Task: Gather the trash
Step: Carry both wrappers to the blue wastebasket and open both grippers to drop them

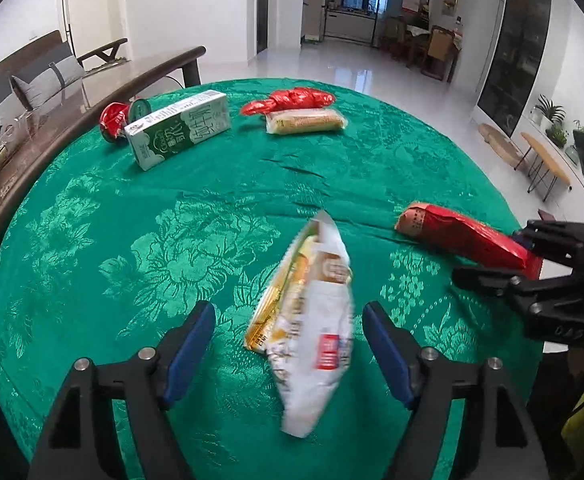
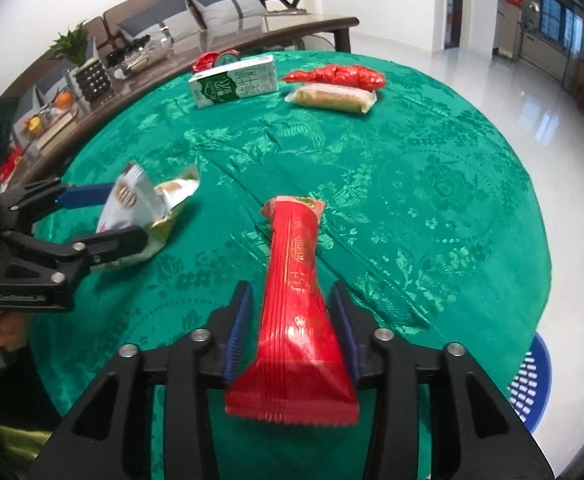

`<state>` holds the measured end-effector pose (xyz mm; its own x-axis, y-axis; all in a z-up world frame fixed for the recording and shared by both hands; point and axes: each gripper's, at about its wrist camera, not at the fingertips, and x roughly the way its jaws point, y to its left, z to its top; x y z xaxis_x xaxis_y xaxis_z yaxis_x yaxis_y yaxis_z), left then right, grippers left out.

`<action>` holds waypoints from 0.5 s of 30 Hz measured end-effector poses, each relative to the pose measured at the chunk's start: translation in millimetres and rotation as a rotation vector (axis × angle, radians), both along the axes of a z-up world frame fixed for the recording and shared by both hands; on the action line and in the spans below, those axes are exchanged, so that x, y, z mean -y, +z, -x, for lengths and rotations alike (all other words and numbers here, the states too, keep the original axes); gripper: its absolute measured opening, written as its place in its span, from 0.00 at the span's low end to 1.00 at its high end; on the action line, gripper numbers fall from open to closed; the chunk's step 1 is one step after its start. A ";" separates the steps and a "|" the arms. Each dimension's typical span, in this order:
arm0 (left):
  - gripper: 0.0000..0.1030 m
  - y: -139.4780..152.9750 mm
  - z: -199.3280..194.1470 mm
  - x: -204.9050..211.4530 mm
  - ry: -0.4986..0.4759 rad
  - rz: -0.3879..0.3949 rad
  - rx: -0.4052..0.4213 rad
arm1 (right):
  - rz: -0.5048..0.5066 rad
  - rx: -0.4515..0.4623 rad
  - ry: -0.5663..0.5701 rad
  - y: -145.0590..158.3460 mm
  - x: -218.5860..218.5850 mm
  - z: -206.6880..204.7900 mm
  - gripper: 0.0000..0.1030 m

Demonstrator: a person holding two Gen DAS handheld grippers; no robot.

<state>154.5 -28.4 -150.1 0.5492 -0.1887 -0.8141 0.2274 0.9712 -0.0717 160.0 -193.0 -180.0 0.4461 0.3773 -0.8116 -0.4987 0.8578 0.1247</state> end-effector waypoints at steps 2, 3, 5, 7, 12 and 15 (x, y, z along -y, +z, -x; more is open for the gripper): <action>0.76 3.4 1.0 1.7 -0.024 -0.003 0.011 | -0.003 -0.007 0.002 1.8 1.3 0.1 0.42; 0.76 4.9 1.7 1.9 -0.032 -0.008 0.017 | -0.007 -0.009 0.003 3.2 2.2 0.1 0.42; 0.76 8.3 3.0 2.8 -0.048 -0.019 0.026 | -0.010 -0.015 0.013 5.0 1.6 -0.4 0.42; 0.75 8.0 3.3 4.2 -0.062 -0.022 0.015 | -0.010 -0.019 0.026 6.0 -0.5 -0.8 0.38; 0.66 -0.4 3.5 16.6 -0.106 -0.085 -0.008 | 0.002 -0.030 0.040 4.5 -6.2 -6.1 0.27; 0.32 -7.0 2.8 19.4 -0.114 -0.092 -0.037 | 0.012 -0.028 0.045 6.6 -9.1 -6.6 0.22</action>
